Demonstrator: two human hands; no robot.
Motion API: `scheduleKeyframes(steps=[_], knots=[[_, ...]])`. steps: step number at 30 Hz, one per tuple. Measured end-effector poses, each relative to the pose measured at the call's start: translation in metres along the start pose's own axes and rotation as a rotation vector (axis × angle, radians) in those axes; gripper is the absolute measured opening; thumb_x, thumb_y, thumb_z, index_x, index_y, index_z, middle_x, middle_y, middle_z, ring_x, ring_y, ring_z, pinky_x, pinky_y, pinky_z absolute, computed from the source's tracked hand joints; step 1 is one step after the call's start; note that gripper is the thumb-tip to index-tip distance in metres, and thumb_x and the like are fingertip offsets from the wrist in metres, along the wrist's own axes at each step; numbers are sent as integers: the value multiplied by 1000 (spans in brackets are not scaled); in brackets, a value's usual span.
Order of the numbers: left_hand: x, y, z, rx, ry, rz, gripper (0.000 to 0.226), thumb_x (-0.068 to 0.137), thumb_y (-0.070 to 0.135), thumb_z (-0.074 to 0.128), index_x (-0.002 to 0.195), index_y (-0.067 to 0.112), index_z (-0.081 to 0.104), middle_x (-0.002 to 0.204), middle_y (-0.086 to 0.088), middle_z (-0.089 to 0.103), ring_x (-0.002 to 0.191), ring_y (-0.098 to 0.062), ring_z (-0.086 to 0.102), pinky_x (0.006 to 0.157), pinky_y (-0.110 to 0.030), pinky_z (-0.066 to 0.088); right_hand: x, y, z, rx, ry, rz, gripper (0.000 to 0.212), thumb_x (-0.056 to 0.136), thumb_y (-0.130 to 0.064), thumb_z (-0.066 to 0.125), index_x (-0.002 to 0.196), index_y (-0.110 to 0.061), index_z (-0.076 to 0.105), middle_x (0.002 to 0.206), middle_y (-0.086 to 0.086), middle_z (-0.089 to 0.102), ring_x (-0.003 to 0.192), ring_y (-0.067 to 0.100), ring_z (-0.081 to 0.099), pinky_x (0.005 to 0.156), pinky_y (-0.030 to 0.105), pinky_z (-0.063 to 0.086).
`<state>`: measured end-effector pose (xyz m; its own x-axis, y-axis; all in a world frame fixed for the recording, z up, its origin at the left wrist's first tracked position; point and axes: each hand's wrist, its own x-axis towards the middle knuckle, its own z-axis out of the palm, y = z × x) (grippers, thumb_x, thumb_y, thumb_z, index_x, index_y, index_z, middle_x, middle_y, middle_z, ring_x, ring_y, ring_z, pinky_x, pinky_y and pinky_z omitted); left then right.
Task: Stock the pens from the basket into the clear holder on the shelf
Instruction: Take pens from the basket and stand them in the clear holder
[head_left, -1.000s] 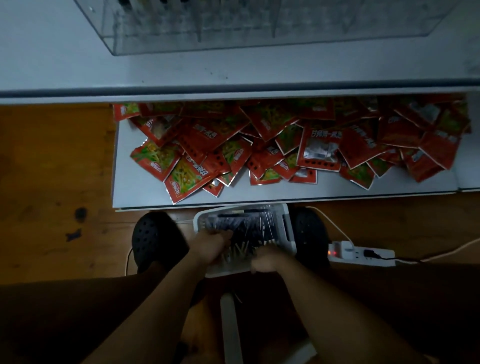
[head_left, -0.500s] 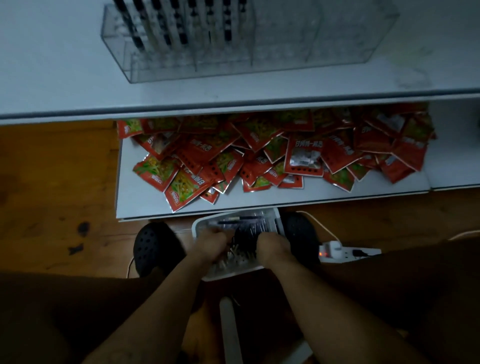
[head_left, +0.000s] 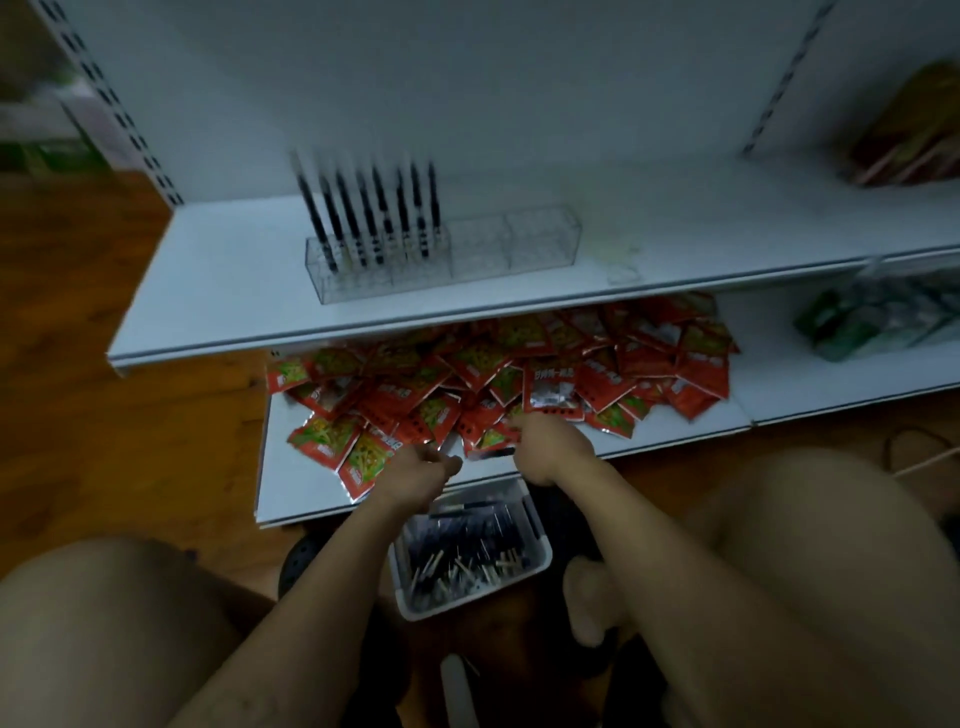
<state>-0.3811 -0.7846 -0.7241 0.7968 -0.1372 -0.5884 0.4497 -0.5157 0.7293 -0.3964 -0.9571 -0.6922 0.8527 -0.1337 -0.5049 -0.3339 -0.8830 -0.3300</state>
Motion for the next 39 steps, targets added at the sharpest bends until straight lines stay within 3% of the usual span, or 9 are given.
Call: scheduleKeyframes(steps=[4,9,13,18,24,29,32,35,39], knots=[[-17,29,-9,-41,-8,53,43,93,48,54,98,6,64,88,-6,66,75,-19,59,62,-29,47,-26,-5,-16,274,105,-64,36,91,-7,51,125,-8,61,107,11,67,93,29,64,85,43,55],[-40,56,-28,-419,-146,38,34,97,41,51,76,15,60,63,2,56,70,-16,56,63,-30,43,-59,-25,-28,691,-21,-146,35,96,3,45,130,0,50,87,16,65,65,15,59,48,13,46],[-61,76,-41,-525,-80,140,26,96,19,55,71,13,53,53,1,46,51,-12,45,54,-25,39,-66,-47,-29,556,8,-262,11,88,-5,59,96,-12,60,78,11,69,64,18,64,68,32,55],[-81,105,-61,-391,67,409,14,88,16,68,76,9,68,66,-6,65,63,-18,59,65,-29,49,-61,-72,-56,405,269,-361,37,89,-26,63,55,-21,52,56,-2,58,54,14,55,49,24,40],[-66,134,-102,-172,407,500,24,87,33,68,106,19,67,95,5,67,88,-8,62,76,-28,51,-29,-85,-129,498,518,-401,10,88,-24,68,96,-21,63,69,-11,57,69,12,56,56,19,39],[-28,147,-135,-211,667,482,32,89,33,66,116,17,60,107,3,62,91,-12,57,74,-27,40,16,-91,-170,676,739,-451,7,95,-25,58,94,-20,62,82,-7,64,72,8,61,66,16,49],[0,147,-144,-145,694,402,42,90,37,63,125,16,53,123,-2,56,105,-19,53,82,-33,40,42,-97,-177,704,763,-485,13,95,-20,59,106,-14,65,91,-4,64,82,11,62,74,11,50],[28,144,-150,-63,660,314,56,86,43,66,131,15,48,133,-7,52,118,-28,52,97,-43,46,66,-100,-176,582,744,-495,17,95,-17,59,110,-9,63,95,-2,64,83,9,57,61,-4,37],[46,145,-150,-49,552,271,59,83,41,70,131,15,48,131,-9,55,110,-31,57,89,-42,51,87,-104,-182,478,703,-450,18,94,-25,58,98,-9,64,89,4,67,78,14,58,54,4,35]])
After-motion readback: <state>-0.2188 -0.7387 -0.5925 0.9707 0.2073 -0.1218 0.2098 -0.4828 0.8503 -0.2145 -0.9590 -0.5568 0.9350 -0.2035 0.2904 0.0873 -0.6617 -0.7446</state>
